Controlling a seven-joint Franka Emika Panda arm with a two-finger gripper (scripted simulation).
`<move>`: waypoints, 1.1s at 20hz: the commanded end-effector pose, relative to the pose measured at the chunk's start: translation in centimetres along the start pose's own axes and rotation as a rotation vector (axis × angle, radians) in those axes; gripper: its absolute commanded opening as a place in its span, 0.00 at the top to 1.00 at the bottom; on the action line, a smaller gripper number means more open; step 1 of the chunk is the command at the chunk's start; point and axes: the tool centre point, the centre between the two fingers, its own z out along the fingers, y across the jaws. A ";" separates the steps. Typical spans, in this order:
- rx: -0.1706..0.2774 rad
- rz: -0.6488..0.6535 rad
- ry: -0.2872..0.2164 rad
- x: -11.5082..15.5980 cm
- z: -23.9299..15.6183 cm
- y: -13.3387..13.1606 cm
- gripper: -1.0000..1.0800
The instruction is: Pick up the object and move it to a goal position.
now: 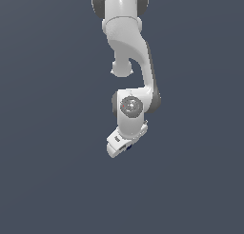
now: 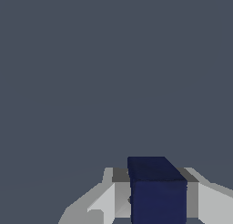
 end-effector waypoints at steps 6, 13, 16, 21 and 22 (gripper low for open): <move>-0.002 -0.001 0.001 0.2 -6.8 -1.8 1.00; -0.002 -0.001 0.000 0.5 -15.1 -3.9 1.00; -0.001 -0.002 0.001 0.6 -18.7 -4.8 1.00; -0.001 -0.002 0.001 0.9 -24.6 -6.3 1.00; -0.001 -0.002 0.001 1.0 -25.8 -6.6 1.00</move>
